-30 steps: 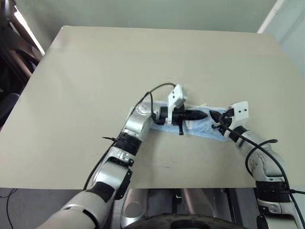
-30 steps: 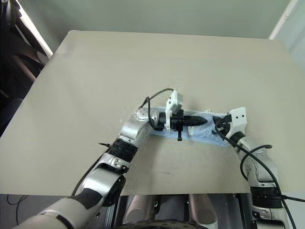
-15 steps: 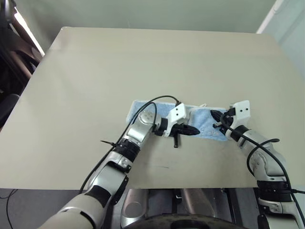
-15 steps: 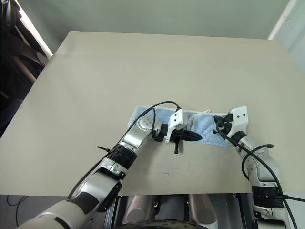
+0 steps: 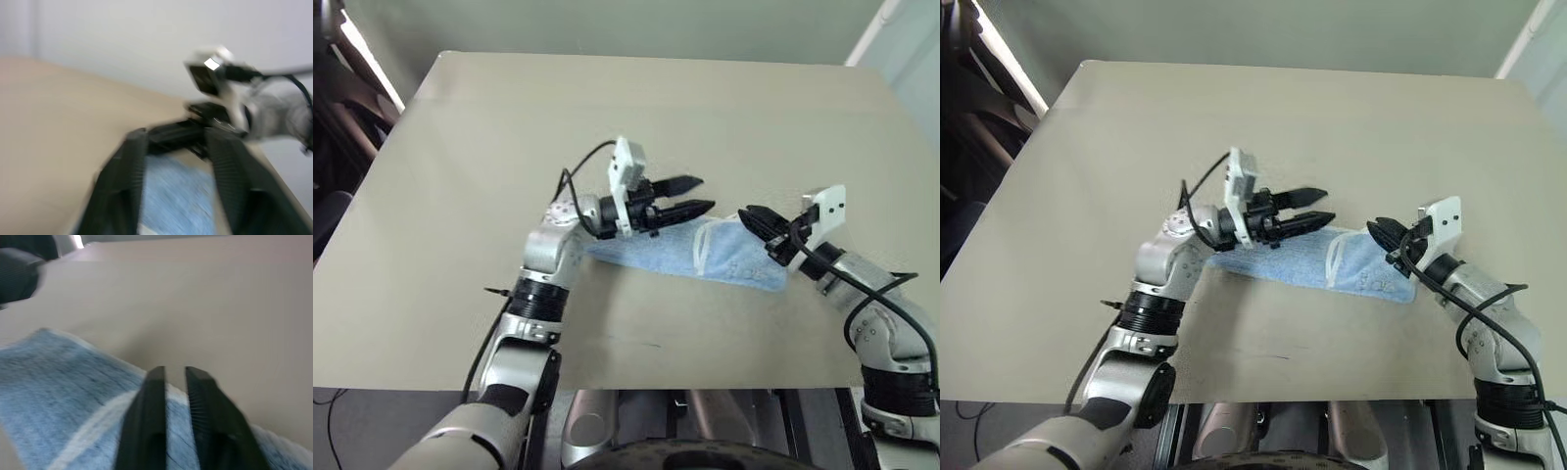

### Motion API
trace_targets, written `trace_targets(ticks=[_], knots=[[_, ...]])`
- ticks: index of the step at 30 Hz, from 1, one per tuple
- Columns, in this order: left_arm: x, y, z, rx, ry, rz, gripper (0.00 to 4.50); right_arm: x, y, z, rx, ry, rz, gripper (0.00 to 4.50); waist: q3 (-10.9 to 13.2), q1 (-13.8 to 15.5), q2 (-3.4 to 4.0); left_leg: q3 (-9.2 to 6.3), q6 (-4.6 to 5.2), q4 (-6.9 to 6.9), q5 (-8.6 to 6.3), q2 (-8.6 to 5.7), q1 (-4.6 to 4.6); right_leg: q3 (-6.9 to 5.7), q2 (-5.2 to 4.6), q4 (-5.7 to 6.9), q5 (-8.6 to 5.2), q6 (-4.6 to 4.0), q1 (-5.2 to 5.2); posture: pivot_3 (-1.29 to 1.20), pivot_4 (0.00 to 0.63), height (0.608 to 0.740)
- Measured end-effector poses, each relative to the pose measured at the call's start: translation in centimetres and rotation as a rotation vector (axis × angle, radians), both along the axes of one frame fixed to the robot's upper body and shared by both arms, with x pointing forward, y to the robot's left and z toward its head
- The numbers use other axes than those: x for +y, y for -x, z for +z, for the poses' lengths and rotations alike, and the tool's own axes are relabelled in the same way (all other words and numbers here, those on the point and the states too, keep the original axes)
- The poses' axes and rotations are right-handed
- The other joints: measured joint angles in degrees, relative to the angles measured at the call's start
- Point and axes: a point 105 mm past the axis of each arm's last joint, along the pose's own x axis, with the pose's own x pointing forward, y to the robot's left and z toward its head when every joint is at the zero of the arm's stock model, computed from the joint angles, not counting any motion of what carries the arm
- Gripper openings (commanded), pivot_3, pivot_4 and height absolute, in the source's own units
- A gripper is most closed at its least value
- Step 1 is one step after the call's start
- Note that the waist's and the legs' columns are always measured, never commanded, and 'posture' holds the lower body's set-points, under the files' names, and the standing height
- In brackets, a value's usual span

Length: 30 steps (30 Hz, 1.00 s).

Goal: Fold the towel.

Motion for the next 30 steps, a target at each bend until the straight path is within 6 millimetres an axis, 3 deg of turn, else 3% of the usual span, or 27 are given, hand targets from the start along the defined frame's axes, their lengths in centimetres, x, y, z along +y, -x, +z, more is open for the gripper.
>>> trace_targets(ticks=[3,7,8,12,21,26,30], knots=[[3.4,-0.6,0.2,0.042,-0.050,0.099,4.50,0.5,0.7,1.2,-0.016,0.022,0.064,2.84,0.0,-0.3,-0.02,0.00,-0.02,-0.08,0.01,0.01,0.02,-0.01,0.01,0.00,-0.01,-0.06,-0.03,0.00,0.150,0.697],[7.7,-0.1,-0.9,0.130,-0.106,0.214,4.50,1.0,1.3,1.4,0.003,0.027,0.118,4.29,0.0,-0.5,-0.02,0.01,-0.05,-0.20,0.02,0.01,0.03,-0.01,0.02,0.00,-0.06,-0.14,-0.10,0.00,0.150,0.697],[8.3,0.2,-1.3,0.154,-0.112,0.234,4.50,1.1,1.3,1.4,0.007,0.028,0.128,4.47,0.0,-0.5,-0.02,0.01,-0.05,-0.22,0.02,0.01,0.02,-0.02,0.02,0.00,-0.08,-0.16,-0.11,0.00,0.150,0.697],[10.3,1.5,-2.7,0.289,-0.095,0.316,4.50,2.6,2.0,1.2,0.021,0.045,0.217,4.47,0.0,-0.4,-0.03,0.00,-0.08,-0.28,0.01,0.01,0.00,-0.03,0.01,0.00,-0.12,-0.30,-0.15,0.00,0.150,0.697],[16.7,3.4,-4.3,0.654,-0.104,0.517,4.50,3.0,2.8,0.8,0.043,0.115,0.305,4.47,0.0,-0.5,-0.11,0.02,-0.51,-1.10,0.29,0.02,0.45,-0.02,0.02,0.04,-0.12,-0.82,-0.16,0.00,0.150,0.697],[18.5,5.3,-5.1,0.882,-0.062,0.536,4.50,3.2,2.5,1.2,0.031,0.109,0.311,4.47,0.1,-0.6,-0.31,0.01,-0.86,-1.69,0.54,0.04,0.78,-0.04,0.03,0.09,-0.24,-1.05,-0.15,0.00,0.150,0.697],[18.8,6.3,-6.3,0.963,-0.066,0.545,4.50,3.6,2.2,1.4,0.018,0.072,0.308,4.47,0.1,-0.6,-0.33,-0.01,-1.03,-1.89,0.63,0.07,0.90,-0.06,0.06,0.14,-0.30,-1.20,-0.17,0.00,0.150,0.697]])
